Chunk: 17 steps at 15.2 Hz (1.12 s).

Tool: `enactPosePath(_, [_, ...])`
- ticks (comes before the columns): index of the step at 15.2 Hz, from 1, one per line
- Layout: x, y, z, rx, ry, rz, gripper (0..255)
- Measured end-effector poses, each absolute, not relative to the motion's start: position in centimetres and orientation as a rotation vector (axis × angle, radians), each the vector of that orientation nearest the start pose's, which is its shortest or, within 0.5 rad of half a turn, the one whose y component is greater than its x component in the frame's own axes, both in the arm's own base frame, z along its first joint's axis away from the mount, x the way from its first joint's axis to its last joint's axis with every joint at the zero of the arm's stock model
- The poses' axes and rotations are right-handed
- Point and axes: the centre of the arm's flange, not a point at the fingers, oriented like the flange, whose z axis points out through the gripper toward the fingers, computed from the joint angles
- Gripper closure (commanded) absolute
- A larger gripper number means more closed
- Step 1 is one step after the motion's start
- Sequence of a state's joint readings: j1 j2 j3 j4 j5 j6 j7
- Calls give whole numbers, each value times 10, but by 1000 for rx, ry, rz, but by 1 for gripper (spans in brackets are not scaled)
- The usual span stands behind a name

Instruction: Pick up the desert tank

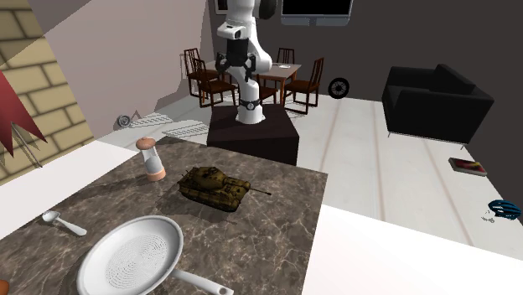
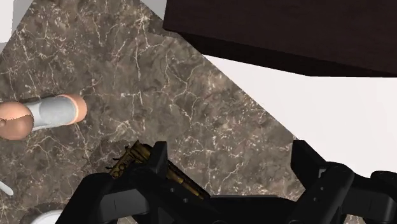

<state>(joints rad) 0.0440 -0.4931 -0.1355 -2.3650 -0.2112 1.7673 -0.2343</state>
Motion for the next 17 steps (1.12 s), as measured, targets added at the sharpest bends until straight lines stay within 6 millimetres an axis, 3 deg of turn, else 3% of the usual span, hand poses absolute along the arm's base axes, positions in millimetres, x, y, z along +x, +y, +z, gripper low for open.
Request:
enactPosePath(8, [466,-90,433,-3212,-727,267,0])
enactPosePath(17, [551,-102,356,-3123,-1151,335,0])
